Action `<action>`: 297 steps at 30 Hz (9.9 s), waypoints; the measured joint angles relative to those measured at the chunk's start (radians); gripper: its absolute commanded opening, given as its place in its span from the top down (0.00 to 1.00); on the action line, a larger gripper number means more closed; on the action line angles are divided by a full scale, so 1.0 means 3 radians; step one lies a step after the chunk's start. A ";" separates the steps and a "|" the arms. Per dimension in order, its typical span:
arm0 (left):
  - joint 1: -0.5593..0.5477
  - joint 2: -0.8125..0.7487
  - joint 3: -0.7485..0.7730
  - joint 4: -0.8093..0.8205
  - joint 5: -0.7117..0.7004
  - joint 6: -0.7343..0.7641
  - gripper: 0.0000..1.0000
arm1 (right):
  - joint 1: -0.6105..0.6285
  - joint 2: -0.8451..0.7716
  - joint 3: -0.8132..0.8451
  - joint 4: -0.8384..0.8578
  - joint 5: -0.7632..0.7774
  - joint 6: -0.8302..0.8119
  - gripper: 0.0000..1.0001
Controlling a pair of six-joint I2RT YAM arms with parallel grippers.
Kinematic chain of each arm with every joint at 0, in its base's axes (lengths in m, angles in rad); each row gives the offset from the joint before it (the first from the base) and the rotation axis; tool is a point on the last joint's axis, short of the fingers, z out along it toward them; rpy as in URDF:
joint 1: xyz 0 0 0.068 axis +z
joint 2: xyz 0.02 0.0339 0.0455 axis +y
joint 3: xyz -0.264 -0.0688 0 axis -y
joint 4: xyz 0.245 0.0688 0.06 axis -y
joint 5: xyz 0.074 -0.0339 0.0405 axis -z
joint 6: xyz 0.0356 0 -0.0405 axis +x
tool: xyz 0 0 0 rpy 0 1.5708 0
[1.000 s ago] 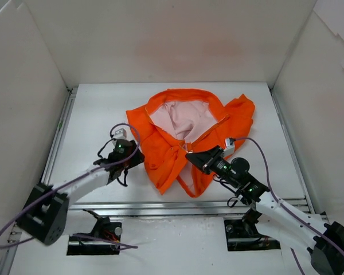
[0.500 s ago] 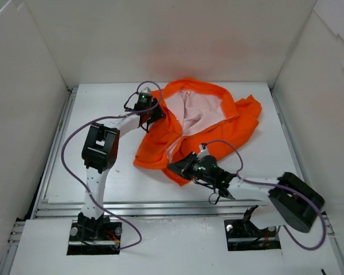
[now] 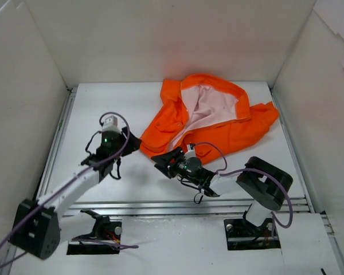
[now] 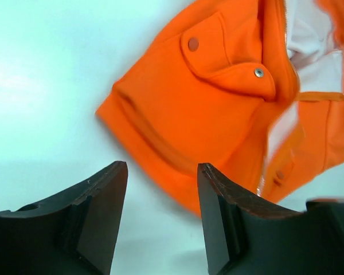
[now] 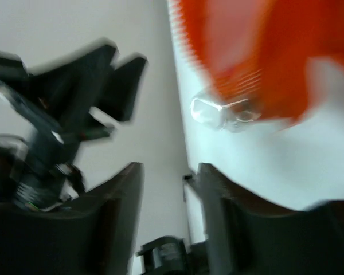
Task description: Zip up the jacket
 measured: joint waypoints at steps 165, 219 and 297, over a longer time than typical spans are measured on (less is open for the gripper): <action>-0.0441 -0.0103 -0.1609 0.2836 0.0547 -0.1811 1.00 | -0.0228 -0.0336 0.0598 -0.1470 -0.0313 -0.3937 0.45; -0.0272 -0.0313 -0.1710 0.2603 0.0782 -0.1743 1.00 | -0.0020 -0.0415 0.0823 -0.2022 0.0332 -0.4239 1.00; 0.0006 -0.3035 0.0456 -0.1740 -0.0617 0.0109 0.22 | -0.3049 0.0230 0.3864 -0.4903 0.0131 -0.4047 0.02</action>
